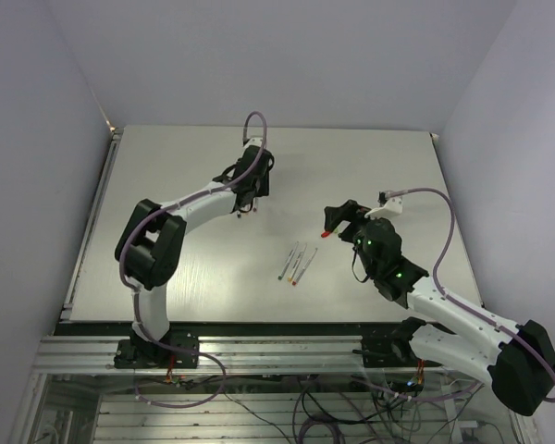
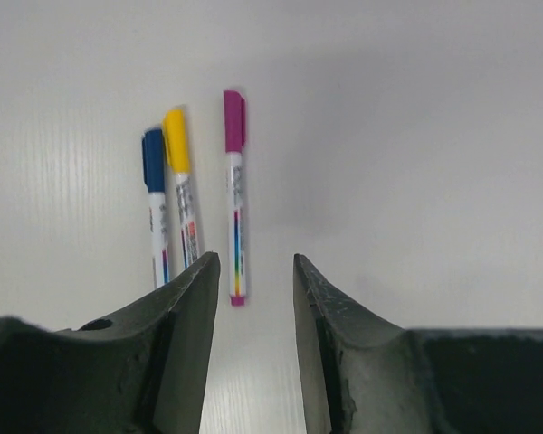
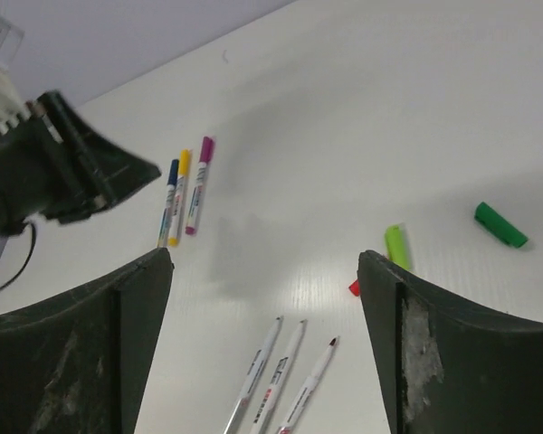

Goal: Insert the pens into the pen caps

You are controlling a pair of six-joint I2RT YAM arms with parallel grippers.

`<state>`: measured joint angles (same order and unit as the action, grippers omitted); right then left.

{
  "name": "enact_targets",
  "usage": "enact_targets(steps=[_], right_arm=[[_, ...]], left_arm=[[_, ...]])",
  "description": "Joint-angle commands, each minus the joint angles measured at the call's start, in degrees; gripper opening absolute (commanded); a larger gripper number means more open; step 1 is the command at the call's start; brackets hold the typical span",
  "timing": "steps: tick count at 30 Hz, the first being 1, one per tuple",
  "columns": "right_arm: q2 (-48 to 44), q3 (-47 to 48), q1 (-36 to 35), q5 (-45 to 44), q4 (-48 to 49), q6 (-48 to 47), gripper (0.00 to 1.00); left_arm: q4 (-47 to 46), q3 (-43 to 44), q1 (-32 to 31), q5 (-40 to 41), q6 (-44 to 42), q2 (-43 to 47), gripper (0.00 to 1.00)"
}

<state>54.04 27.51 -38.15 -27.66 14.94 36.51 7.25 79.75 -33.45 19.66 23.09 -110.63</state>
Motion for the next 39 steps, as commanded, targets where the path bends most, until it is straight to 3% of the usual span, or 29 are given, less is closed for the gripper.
enact_targets(steps=[1,6,11,19,39], right_arm=[[-1.0,-0.2,0.5,-6.7,-2.4,3.4,0.85],[-0.1,1.2,2.5,-6.5,-5.7,3.9,0.82],[-1.6,0.0,4.3,-6.8,-7.4,6.4,0.71],[-3.2,-0.6,5.2,-8.4,-11.3,8.8,0.69],[-2.9,-1.2,5.3,-8.6,-13.1,10.7,0.65]], left_arm=[[-3.3,-5.3,-3.3,-1.9,-1.7,5.1,0.49],[-5.0,-11.9,-8.9,-1.6,-4.1,10.3,0.51],[-5.0,-18.0,-13.8,-1.6,-5.8,15.0,0.51],[-3.0,-24.2,-19.5,-2.0,-5.0,18.0,0.51],[-0.8,-23.7,-25.8,-3.2,-4.8,11.8,0.52]])
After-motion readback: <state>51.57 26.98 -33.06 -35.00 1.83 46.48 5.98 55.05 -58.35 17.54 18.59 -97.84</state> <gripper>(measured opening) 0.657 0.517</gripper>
